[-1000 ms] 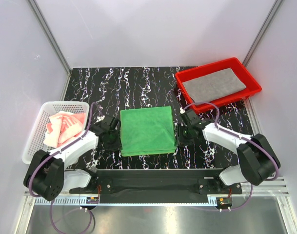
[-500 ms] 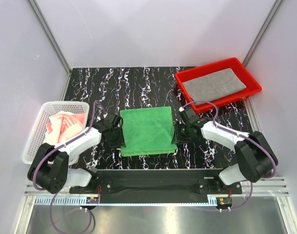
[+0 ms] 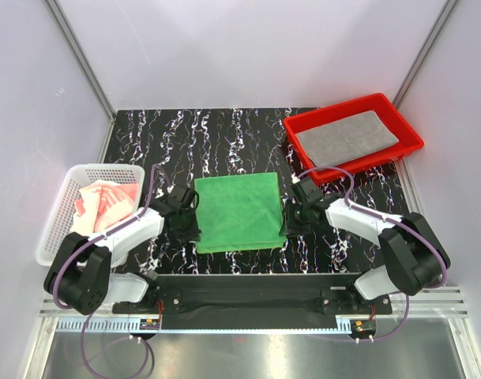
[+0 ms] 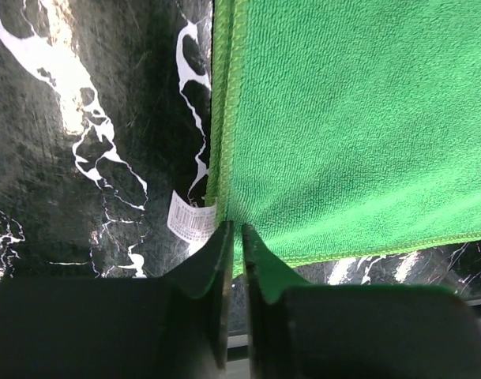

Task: Fold and stack the towels
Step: Fold the towel

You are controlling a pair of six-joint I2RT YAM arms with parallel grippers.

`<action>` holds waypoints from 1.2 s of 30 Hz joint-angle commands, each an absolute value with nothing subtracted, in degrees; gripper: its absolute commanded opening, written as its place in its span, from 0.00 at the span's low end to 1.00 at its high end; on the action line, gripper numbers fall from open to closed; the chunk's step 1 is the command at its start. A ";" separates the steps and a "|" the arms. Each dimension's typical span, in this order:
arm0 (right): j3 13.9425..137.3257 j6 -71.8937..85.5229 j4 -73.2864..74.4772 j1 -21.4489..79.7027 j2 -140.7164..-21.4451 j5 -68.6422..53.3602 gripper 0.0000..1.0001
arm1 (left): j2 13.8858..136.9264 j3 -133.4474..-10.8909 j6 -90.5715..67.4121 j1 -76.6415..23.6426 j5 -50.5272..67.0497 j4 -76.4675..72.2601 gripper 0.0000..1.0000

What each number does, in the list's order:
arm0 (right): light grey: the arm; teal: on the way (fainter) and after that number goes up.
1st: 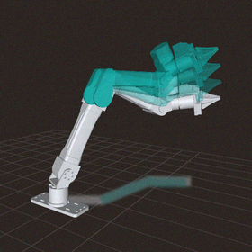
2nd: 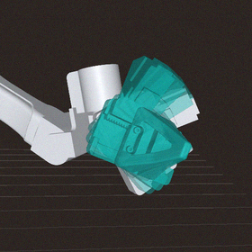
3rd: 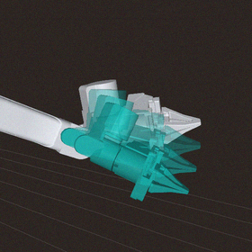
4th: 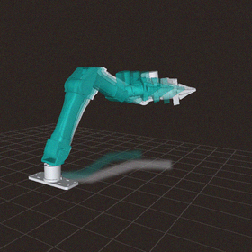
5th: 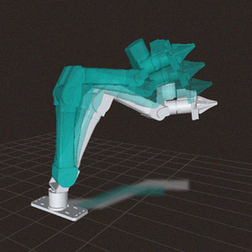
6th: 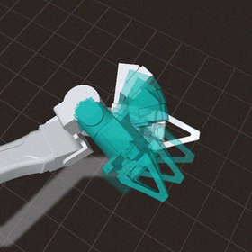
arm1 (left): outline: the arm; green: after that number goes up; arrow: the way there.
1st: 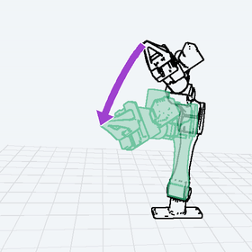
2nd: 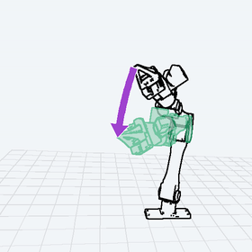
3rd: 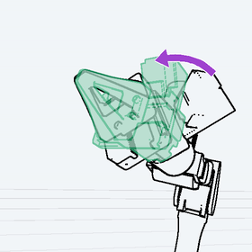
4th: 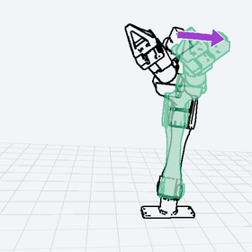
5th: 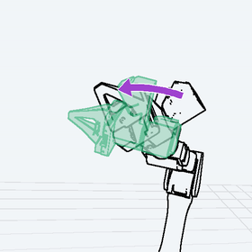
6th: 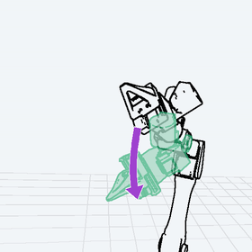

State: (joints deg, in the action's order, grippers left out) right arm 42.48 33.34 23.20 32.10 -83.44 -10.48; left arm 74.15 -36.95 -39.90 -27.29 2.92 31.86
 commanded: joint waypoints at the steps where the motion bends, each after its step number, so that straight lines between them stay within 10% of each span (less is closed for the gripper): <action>1: 42.80 33.49 22.94 32.52 -82.27 -8.00 0.35 | 73.83 -36.83 -40.08 -27.51 1.50 30.50 0.10; 9: 42.72 32.26 22.69 32.52 -82.35 -7.73 0.36 | 73.56 -36.13 -40.43 -27.51 -1.41 32.34 0.02; 20: 39.64 30.85 22.67 33.31 -80.42 -10.90 0.00 | 66.54 -42.71 -39.99 -27.51 -0.88 37.88 0.15; 36: 39.55 31.11 21.36 33.31 -79.45 -12.74 0.00 | 66.44 -33.84 -42.63 -27.51 2.46 31.82 0.33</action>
